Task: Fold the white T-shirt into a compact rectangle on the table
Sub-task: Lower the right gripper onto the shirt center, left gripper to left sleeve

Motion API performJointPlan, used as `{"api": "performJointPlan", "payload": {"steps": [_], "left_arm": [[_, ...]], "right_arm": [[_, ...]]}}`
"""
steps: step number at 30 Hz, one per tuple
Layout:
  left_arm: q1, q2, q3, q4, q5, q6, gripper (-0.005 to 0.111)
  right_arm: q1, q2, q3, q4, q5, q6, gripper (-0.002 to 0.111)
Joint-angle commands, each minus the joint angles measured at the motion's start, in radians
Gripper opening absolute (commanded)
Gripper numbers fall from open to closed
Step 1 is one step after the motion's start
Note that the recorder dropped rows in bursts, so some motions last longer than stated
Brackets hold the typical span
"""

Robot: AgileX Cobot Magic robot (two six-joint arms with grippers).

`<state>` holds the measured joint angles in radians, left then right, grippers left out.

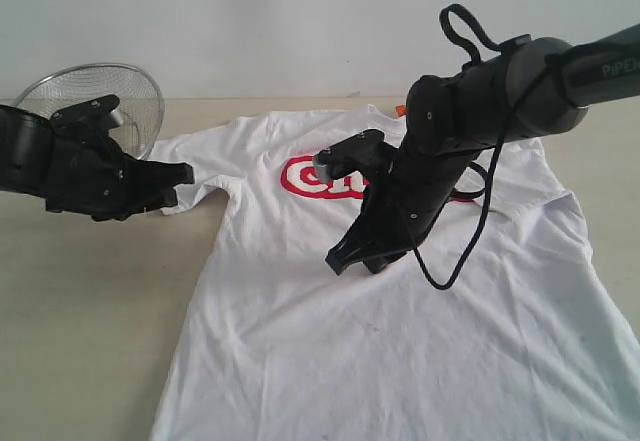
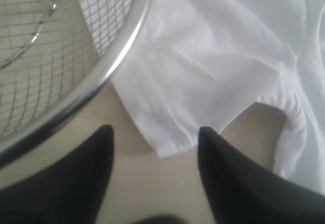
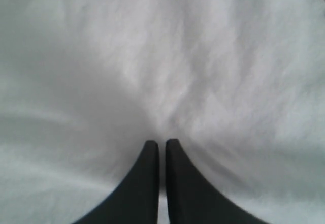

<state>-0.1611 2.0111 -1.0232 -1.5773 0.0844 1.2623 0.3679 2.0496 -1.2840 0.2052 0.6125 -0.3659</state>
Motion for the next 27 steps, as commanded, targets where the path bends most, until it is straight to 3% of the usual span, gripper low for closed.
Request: {"api": "performJointPlan", "payload": {"steps": [1, 7, 11, 13, 16, 17, 21, 27], "left_arm": [[0.0, 0.003, -0.008, -0.011, -0.046, 0.009, 0.071], [0.0, 0.02, -0.028, -0.011, -0.021, -0.012, 0.068], [0.0, 0.106, -0.091, -0.016, 0.065, -0.059, 0.068], [0.0, 0.139, -0.13, -0.016, 0.077, -0.059, 0.063], [0.0, 0.147, -0.163, -0.013, 0.077, -0.059, 0.024], [0.0, 0.147, -0.174, 0.0, 0.097, -0.054, 0.004], [-0.002, 0.134, -0.207, 0.034, 0.177, -0.016, 0.005], [-0.056, 0.063, -0.217, 0.163, 0.032, 0.059, 0.005]], "right_arm": [[0.0, -0.015, 0.005, -0.001, 0.001, -0.01, 0.0], [0.0, -0.015, 0.005, -0.001, 0.001, -0.01, 0.0], [0.0, -0.015, 0.005, -0.001, 0.003, -0.01, 0.0], [0.0, -0.015, 0.005, 0.005, 0.003, -0.01, 0.0], [0.0, -0.015, 0.005, 0.006, 0.005, -0.01, 0.0], [0.0, -0.015, 0.005, 0.006, 0.005, -0.01, 0.0], [0.0, -0.015, 0.005, 0.006, 0.011, -0.01, 0.0], [0.0, -0.015, 0.005, 0.012, 0.022, -0.01, 0.0]]}}
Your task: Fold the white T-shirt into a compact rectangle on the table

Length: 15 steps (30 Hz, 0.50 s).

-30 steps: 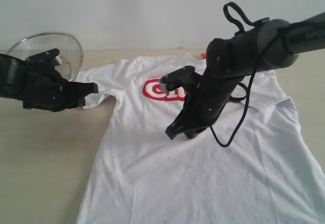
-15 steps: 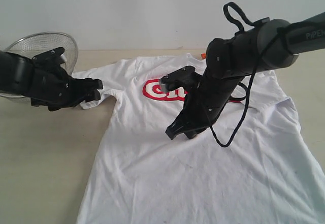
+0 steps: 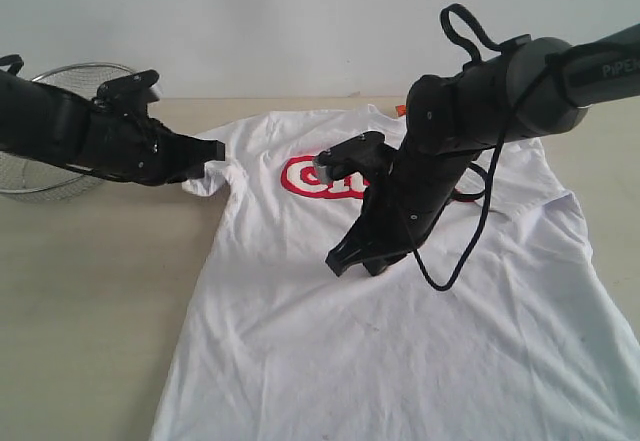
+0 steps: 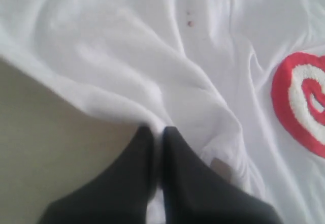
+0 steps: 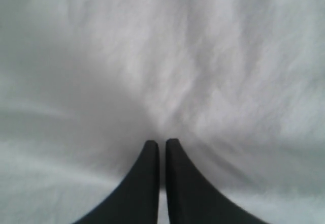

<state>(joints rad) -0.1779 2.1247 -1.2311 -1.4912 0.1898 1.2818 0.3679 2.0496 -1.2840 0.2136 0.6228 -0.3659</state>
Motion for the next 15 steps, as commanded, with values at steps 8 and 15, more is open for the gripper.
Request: {"api": "performJointPlan", "payload": {"steps": [8, 15], "left_arm": [[-0.142, -0.092, -0.071, 0.383, 0.002, 0.046, 0.005], [-0.242, -0.067, -0.089, 0.614, 0.011, 0.046, 0.005]], "right_arm": [[0.0, -0.015, 0.005, 0.006, 0.009, -0.008, 0.0], [0.0, -0.015, 0.005, 0.006, 0.007, -0.008, 0.0]]}}
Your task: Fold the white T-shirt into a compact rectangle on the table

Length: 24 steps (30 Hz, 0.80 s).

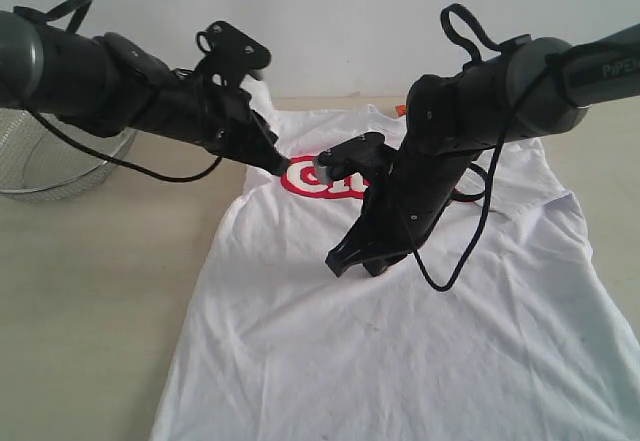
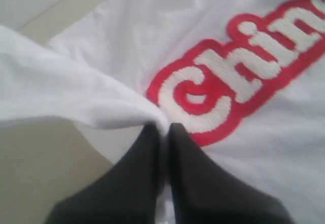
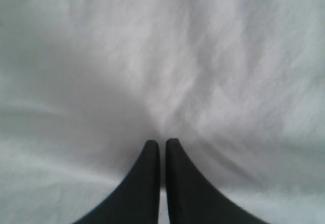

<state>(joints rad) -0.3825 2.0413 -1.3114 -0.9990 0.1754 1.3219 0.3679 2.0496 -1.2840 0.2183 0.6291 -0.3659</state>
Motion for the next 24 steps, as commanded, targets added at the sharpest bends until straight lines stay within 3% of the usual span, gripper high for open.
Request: {"api": "performJointPlan", "payload": {"steps": [1, 8, 16, 19, 24], "left_arm": [[-0.042, 0.032, -0.008, 0.133, 0.04, 0.006, 0.005], [-0.047, 0.129, -0.008, 0.133, 0.051, -0.007, 0.005], [-0.047, 0.097, -0.018, 0.133, 0.029, -0.051, 0.007], [-0.047, 0.07, -0.018, 0.117, 0.084, -0.057, 0.02], [-0.047, 0.034, -0.018, 0.067, 0.14, -0.078, 0.063]], "right_arm": [[0.0, -0.017, 0.005, 0.001, -0.001, -0.003, 0.0], [0.0, -0.105, 0.005, -0.034, -0.023, -0.003, 0.0], [0.0, -0.26, 0.005, -0.139, -0.057, 0.072, 0.0], [0.0, -0.272, 0.005, -0.139, -0.101, 0.072, 0.0], [0.0, -0.272, 0.005, -0.139, -0.126, 0.091, 0.0]]}}
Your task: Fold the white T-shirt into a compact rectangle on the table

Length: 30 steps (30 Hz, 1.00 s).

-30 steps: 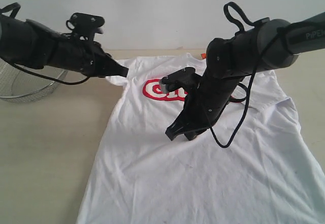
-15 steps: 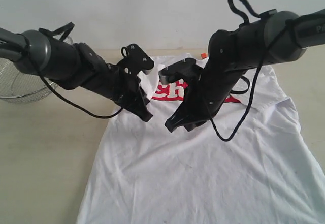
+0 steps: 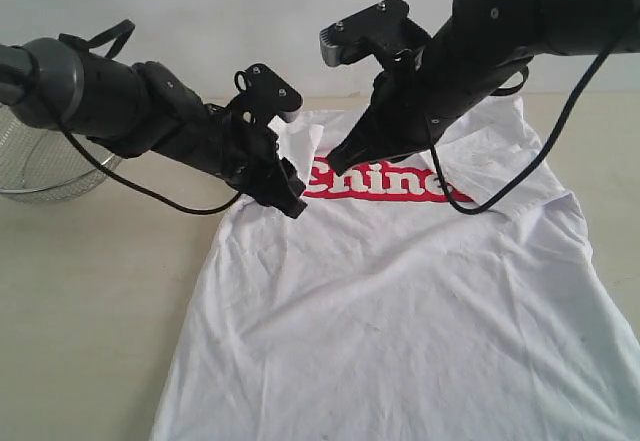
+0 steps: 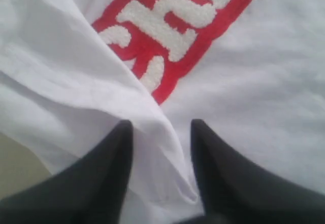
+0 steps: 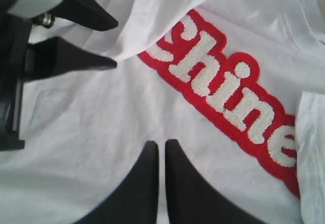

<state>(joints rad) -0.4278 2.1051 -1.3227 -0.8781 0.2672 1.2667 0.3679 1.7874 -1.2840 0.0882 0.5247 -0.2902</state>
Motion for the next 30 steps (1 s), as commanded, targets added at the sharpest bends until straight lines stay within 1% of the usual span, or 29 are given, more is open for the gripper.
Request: {"api": "performJointPlan", "payload": {"steps": [1, 2, 3, 5, 8, 9, 11, 12, 13, 14, 16, 18, 21, 22, 23, 24, 25, 27, 30], "left_arm": [[-0.002, -0.034, -0.007, -0.083, 0.048, -0.026, 0.068], [-0.002, -0.039, -0.007, -0.096, 0.048, -0.038, 0.071], [-0.002, -0.044, -0.007, -0.104, 0.036, -0.053, 0.07], [-0.002, -0.056, -0.007, -0.098, 0.005, -0.06, 0.065], [0.013, -0.086, -0.007, -0.082, -0.054, -0.06, 0.049], [0.027, -0.095, -0.007, -0.082, -0.07, -0.06, 0.04], [0.051, -0.108, -0.007, -0.082, -0.072, -0.06, 0.027], [0.065, -0.113, -0.007, -0.082, -0.072, -0.072, 0.016], [0.081, -0.115, -0.007, -0.082, -0.067, -0.088, 0.009], [0.093, -0.117, -0.007, -0.082, -0.06, -0.11, 0.005], [0.125, -0.117, -0.007, -0.076, -0.015, -0.177, 0.005], [0.153, -0.117, 0.003, -0.034, 0.034, -0.26, 0.005], [0.167, -0.117, 0.049, 0.052, 0.038, -0.371, 0.005], [0.167, -0.117, 0.064, 0.062, 0.036, -0.377, 0.005], [0.164, -0.112, 0.099, 0.069, 0.036, -0.377, 0.005], [0.162, -0.111, 0.112, 0.069, 0.036, -0.377, 0.005], [0.163, -0.111, 0.138, 0.065, 0.063, -0.377, 0.005], [0.159, -0.111, 0.151, 0.061, 0.114, -0.377, 0.005], [0.144, -0.109, 0.16, 0.065, 0.12, -0.377, 0.005]], "right_arm": [[0.0, -0.01, 0.005, -0.009, -0.031, 0.015, 0.0], [0.0, -0.01, 0.005, -0.009, -0.042, 0.015, 0.0], [0.0, -0.01, 0.005, -0.009, -0.047, 0.018, 0.0], [0.0, -0.01, 0.005, -0.009, -0.063, 0.018, 0.0], [0.0, 0.0, 0.005, -0.009, -0.103, 0.018, 0.0], [0.0, 0.008, 0.005, -0.009, -0.115, 0.011, 0.0], [0.0, 0.026, 0.001, -0.003, -0.121, 0.011, 0.0], [0.0, 0.04, -0.008, 0.001, -0.117, 0.008, 0.0], [0.0, 0.056, -0.022, 0.018, -0.101, -0.01, 0.0], [0.0, 0.076, -0.037, 0.035, -0.084, -0.03, 0.0], [0.0, 0.117, -0.076, 0.075, -0.062, -0.053, 0.0], [0.002, 0.153, -0.126, 0.086, -0.022, -0.058, 0.0], [0.005, 0.205, -0.202, 0.109, 0.014, -0.059, 0.002], [0.011, 0.223, -0.231, 0.114, 0.026, -0.059, 0.006], [0.022, 0.258, -0.281, 0.111, 0.045, -0.059, 0.015], [0.031, 0.276, -0.307, 0.111, 0.051, -0.059, 0.021], [0.043, 0.31, -0.351, 0.094, 0.046, -0.059, 0.035], [0.048, 0.365, -0.411, 0.082, 0.054, -0.044, 0.047], [0.048, 0.427, -0.477, 0.062, 0.066, 0.005, 0.046]]}}
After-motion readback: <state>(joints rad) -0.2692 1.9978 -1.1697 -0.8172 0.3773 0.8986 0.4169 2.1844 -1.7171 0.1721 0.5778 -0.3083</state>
